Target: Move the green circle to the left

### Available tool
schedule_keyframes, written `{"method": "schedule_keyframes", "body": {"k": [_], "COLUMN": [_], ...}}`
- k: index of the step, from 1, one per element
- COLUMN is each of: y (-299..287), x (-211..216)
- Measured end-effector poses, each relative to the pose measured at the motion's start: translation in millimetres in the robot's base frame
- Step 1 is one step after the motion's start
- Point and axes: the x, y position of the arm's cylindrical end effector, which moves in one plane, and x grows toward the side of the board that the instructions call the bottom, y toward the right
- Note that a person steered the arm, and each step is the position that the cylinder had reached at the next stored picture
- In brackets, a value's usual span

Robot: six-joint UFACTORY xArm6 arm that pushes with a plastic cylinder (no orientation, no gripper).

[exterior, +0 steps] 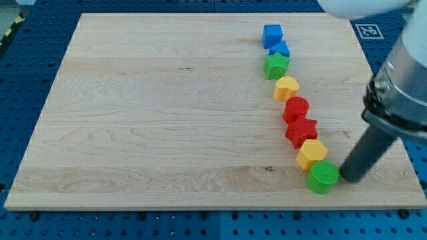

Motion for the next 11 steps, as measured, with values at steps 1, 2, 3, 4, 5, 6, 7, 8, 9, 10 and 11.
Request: {"method": "schedule_keyframes", "body": {"k": [1, 2, 3, 4, 5, 6, 7, 8, 9, 10, 11], "y": [0, 0, -10, -16, -37, -66, -94, -110, -110, -134, -167], "x": [9, 12, 11, 0, -9, -9, -9, -3, 19, 20, 20]}}
